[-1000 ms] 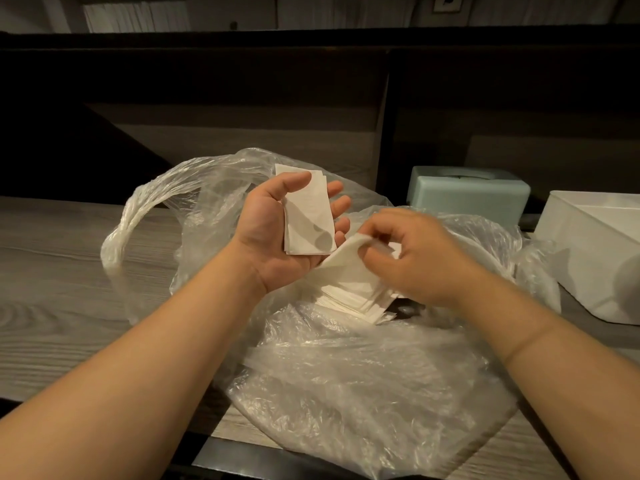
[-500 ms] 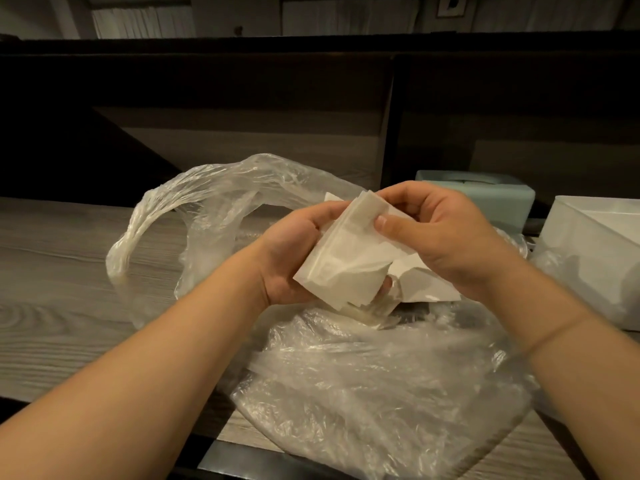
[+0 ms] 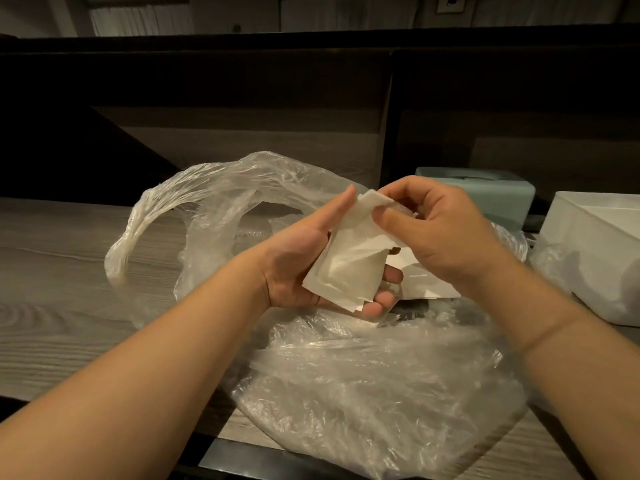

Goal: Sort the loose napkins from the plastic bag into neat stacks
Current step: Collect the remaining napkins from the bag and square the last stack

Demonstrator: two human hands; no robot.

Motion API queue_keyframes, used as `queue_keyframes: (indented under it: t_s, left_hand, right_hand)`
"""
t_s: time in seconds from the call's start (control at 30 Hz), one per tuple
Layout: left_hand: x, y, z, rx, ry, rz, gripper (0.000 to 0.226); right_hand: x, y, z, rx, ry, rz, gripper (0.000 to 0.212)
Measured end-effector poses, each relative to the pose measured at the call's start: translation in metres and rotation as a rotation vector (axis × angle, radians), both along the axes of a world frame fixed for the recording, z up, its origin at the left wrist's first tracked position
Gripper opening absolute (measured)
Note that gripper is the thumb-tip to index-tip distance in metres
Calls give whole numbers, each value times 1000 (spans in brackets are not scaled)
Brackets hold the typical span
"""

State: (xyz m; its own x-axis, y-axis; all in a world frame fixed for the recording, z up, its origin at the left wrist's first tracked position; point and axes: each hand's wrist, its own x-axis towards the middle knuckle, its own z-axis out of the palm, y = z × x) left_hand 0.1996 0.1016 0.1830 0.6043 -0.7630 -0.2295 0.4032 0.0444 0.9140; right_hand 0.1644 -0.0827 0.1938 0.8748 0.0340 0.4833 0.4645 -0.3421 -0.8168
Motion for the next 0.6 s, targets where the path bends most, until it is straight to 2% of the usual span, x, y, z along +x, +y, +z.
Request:
queue_keyframes:
  t_s: [0.13, 0.27, 0.37, 0.47, 0.6]
  left_hand:
    - [3, 0, -2, -64, 58, 47, 84]
    - [6, -1, -3, -122, 86, 151, 79]
    - [4, 0, -2, -159, 74, 97, 73]
    - [5, -1, -5, -162, 85, 33, 69]
    - [2, -5, -8, -149, 94, -106, 86]
  right_hand:
    - [-2, -2, 4, 73, -53, -1, 8]
    - [-5, -8, 15, 306, 113, 221, 8]
    - [-4, -6, 14, 199, 191, 226, 4]
    - [-2, 1, 8, 86, 223, 72, 8]
    - [1, 7, 1, 103, 226, -37, 9]
